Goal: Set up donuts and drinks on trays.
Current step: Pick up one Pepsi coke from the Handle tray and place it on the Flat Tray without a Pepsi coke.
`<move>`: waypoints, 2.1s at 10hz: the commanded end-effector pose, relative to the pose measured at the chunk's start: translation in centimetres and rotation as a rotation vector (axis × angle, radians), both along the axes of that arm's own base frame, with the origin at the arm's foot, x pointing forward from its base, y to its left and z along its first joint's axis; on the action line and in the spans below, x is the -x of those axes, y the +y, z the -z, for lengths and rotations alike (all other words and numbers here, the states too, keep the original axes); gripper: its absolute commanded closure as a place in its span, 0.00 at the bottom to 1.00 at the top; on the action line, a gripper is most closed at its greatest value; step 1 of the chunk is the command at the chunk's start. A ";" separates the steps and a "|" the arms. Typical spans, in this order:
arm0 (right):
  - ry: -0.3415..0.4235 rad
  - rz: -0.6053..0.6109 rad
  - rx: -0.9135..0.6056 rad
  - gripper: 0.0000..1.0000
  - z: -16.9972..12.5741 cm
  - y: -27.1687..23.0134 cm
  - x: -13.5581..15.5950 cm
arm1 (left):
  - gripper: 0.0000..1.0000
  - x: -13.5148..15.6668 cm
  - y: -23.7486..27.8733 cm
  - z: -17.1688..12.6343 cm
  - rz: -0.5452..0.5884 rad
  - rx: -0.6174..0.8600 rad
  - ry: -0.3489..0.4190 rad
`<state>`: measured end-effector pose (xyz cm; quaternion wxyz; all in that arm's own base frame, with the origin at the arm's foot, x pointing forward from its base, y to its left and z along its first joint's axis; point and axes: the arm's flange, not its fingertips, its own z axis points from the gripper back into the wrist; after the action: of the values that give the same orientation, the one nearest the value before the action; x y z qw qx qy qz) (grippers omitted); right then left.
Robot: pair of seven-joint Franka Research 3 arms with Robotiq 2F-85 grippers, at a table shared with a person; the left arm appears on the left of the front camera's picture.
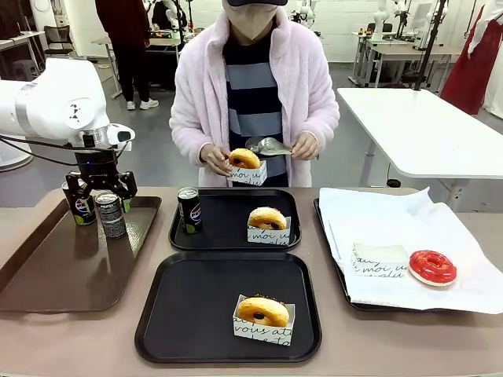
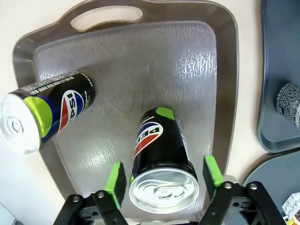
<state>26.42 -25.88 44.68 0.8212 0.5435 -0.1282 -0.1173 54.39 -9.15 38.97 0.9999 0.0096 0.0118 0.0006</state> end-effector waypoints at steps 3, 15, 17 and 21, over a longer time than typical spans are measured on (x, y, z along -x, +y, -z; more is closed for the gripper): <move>-0.006 0.007 -0.017 0.00 -0.2 0.0 -0.1 | 1.00 0.8 -0.2 -1.2 0.021 0.026 0.017; -0.006 0.007 -0.017 0.00 -0.2 0.0 -0.1 | 1.00 20.9 -1.7 -16.7 0.318 0.035 -0.031; -0.006 0.007 -0.017 0.00 -0.2 0.0 -0.1 | 1.00 19.9 -3.6 -17.2 0.324 -0.010 0.022; -0.006 0.007 -0.017 0.00 -0.2 0.0 -0.1 | 0.42 20.6 -4.8 -16.3 0.380 0.029 -0.034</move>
<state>26.46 -25.83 44.69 0.8216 0.5433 -0.1275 -0.1167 34.13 -13.00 55.35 0.9856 0.0143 0.0195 -0.1673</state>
